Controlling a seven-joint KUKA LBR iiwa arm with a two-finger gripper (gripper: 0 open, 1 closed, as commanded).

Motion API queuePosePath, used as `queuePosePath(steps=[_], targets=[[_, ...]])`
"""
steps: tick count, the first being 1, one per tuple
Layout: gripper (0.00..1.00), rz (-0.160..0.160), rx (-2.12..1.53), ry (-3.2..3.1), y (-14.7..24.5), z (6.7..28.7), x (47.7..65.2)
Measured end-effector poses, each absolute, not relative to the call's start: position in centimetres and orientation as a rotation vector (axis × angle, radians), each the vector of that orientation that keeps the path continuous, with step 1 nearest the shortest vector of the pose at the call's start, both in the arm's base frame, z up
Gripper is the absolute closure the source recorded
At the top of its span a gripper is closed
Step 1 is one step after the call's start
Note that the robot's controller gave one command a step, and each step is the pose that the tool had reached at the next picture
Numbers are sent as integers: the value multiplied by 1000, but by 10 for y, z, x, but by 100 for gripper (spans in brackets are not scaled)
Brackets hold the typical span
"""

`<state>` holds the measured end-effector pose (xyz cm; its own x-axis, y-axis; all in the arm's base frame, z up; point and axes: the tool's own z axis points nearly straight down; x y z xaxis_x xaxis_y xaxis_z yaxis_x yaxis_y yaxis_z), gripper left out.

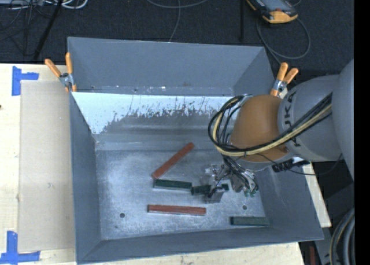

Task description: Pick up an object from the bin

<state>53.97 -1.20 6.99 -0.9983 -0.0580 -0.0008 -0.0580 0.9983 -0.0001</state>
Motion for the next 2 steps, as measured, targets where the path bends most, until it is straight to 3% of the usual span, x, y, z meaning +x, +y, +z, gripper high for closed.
queuePosePath(steps=[1,2], targets=[[100,0,-12,3134,-19,186,532],[100,-4,-736,3048,-51,285,515]])
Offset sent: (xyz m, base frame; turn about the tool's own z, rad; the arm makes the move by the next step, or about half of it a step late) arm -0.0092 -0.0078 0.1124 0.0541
